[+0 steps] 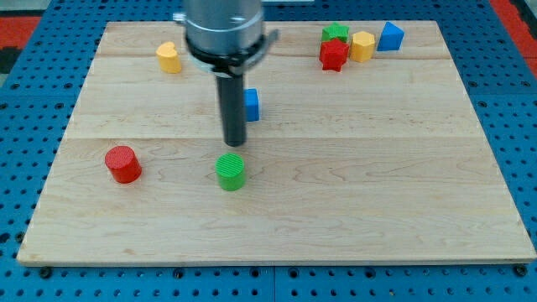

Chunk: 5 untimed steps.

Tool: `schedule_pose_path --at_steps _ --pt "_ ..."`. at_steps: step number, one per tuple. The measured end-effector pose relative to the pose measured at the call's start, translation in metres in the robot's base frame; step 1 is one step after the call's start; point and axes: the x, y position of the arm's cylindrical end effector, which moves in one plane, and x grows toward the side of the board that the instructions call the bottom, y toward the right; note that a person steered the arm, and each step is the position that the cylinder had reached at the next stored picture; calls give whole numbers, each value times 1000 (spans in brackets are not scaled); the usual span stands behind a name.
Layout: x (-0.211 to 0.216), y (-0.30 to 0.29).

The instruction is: Slide the blue cube towards up

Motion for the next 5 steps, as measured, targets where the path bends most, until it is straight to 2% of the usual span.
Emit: schedule_pose_path --at_steps 1,2,3,4,5 --pt "-35 -23" --pt "-50 -4" --pt "21 -8" --pt "-17 40" --pt "-86 -17"
